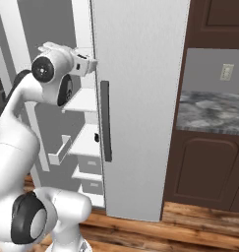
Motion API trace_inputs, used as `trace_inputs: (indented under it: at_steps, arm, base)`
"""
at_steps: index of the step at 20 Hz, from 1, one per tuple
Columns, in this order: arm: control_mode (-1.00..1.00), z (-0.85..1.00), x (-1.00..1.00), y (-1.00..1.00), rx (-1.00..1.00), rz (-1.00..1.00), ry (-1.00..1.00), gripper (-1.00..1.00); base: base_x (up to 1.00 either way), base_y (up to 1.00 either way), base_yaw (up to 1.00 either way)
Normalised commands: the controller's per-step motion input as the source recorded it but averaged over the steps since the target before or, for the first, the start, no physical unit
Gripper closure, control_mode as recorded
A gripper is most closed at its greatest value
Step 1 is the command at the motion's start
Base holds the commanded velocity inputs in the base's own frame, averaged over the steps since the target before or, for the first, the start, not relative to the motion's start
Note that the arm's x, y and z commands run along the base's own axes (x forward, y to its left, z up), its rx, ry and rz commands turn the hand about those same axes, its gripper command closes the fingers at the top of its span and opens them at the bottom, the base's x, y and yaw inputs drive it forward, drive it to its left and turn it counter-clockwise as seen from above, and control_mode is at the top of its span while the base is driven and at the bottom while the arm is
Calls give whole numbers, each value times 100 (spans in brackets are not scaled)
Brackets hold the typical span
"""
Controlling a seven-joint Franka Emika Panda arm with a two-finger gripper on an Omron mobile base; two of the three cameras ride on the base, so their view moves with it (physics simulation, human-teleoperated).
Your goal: Pick up the frozen steak from the freezer, place it on any shelf in the fridge, and close the fridge and freezer doors when done.
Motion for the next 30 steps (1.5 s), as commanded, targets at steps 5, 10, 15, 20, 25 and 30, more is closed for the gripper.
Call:
trace_inputs:
  at_steps: [5,10,15,20,25,30]
  arm:
    - [-100,31,-100,46,-37,0,-1,-100]
    - [-100,17,-100,51,-38,0,0,-100]
    - [-100,0,-99,92,-35,0,0,-100]
    - [-100,-19,-89,100,-32,0,-3,-100]
    - [-100,-14,-23,100,-31,0,3,-100]
    - [-100,-9,43,98,-26,-2,3,-100]
  base:
    - [0,0,0]
    - [0,0,0]
    - [0,0,0]
    - [0,0,0]
    - [0,0,0]
    - [0,0,0]
